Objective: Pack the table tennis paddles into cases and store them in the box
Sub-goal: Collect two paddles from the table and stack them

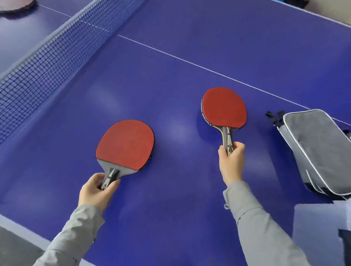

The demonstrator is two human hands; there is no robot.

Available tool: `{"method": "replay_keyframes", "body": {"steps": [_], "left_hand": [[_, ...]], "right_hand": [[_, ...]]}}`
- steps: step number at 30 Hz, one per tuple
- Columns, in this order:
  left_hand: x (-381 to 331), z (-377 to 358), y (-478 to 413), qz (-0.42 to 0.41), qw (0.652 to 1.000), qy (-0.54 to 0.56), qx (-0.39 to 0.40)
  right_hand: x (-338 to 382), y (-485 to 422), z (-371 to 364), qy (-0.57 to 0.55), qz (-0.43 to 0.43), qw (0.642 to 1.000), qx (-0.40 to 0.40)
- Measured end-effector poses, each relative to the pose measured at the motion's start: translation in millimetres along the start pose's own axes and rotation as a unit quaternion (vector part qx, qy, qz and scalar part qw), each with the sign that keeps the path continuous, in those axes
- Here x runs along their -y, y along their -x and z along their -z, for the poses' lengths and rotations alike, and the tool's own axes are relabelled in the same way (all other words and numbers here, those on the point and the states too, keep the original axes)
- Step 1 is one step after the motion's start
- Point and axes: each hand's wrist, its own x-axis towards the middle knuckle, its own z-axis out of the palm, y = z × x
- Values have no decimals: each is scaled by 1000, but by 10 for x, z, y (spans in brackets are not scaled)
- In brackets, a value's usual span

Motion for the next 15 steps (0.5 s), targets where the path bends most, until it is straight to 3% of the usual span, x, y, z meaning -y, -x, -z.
{"method": "replay_keyframes", "body": {"steps": [15], "left_hand": [[-62,-82,70,-30,987,-48,148]], "right_hand": [[143,2250,-588,-48,-140,987,-68]]}}
